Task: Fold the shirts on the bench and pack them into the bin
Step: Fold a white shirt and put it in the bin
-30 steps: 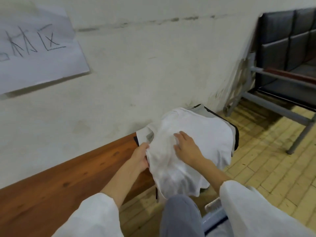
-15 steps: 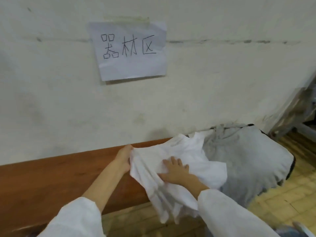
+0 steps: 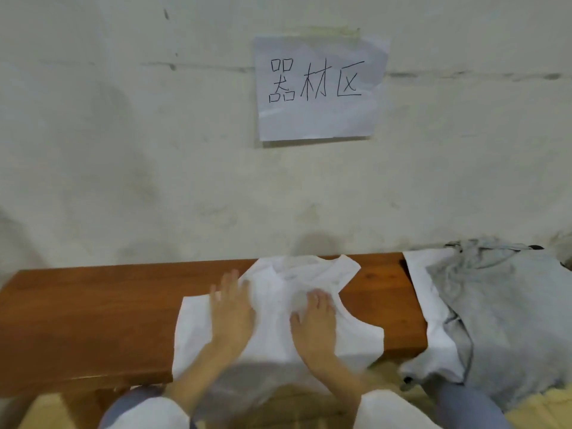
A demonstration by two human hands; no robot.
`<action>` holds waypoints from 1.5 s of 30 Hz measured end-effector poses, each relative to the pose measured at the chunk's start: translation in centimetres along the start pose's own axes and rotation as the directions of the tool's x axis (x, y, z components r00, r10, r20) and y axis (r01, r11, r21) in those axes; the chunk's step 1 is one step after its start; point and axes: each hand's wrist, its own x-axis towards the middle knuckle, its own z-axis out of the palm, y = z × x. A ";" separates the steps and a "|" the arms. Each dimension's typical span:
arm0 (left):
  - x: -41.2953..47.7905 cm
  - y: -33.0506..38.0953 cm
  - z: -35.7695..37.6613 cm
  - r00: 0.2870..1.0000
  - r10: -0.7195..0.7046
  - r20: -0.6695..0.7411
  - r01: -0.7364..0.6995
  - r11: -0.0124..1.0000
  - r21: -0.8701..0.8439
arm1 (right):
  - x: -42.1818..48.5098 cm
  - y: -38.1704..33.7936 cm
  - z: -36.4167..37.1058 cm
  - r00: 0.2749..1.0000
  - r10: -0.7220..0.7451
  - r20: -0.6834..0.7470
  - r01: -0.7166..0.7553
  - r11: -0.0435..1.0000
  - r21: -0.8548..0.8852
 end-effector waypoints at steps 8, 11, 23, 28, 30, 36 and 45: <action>0.7 4.4 4.0 0.947 0.150 0.286 -0.164 0.986 0.026 | 2.1 5.5 0.5 0.999 -0.027 -0.023 0.022 0.980 -0.196; 2.6 3.8 3.7 0.968 0.031 0.251 -0.043 0.998 0.044 | 5.6 5.8 0.1 0.996 -0.090 0.016 0.091 0.967 -0.237; 7.3 4.3 4.6 0.987 -0.016 0.162 0.012 1.000 0.029 | 11.8 3.6 0.2 0.962 -0.244 -0.119 0.219 0.956 -0.193; 6.1 4.8 3.8 0.970 0.020 0.243 -0.030 0.999 0.037 | 8.8 3.7 -0.3 0.984 -0.084 -0.154 0.080 0.996 -0.033; 5.7 4.6 3.0 0.957 0.032 0.288 -0.027 0.999 -0.021 | 7.7 3.8 -0.9 0.982 -0.162 -0.100 0.163 0.987 0.005; 1.0 0.8 0.9 0.956 -0.173 0.236 0.179 0.984 -0.005 | 4.2 6.8 -1.8 0.994 -0.068 -0.087 0.057 0.990 -0.127; -1.3 -2.5 2.1 0.940 -0.297 0.169 0.285 0.954 0.091 | 6.7 10.9 -1.4 0.993 -0.105 0.061 0.118 0.945 -0.304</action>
